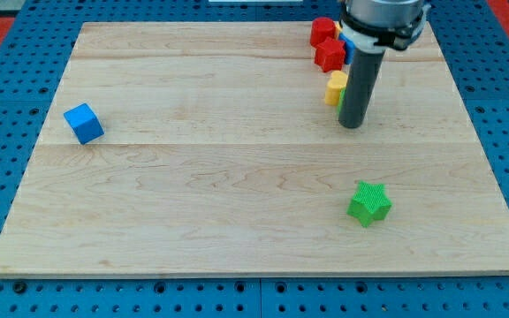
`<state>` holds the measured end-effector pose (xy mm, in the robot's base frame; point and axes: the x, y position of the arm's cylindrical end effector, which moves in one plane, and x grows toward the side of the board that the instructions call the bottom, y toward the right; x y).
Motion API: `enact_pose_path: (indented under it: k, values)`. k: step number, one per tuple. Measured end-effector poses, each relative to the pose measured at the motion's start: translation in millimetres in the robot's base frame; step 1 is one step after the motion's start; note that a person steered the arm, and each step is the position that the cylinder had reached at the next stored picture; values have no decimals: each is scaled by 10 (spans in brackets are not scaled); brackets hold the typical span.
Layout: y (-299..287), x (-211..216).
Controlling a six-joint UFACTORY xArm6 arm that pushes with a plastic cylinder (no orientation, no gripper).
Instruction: Move your arm to the center right of the board
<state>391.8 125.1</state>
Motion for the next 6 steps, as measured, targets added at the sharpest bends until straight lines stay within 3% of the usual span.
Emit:
enact_pose_path:
  k: [1,6]
  values:
    - [-16,-257]
    - [606,-145]
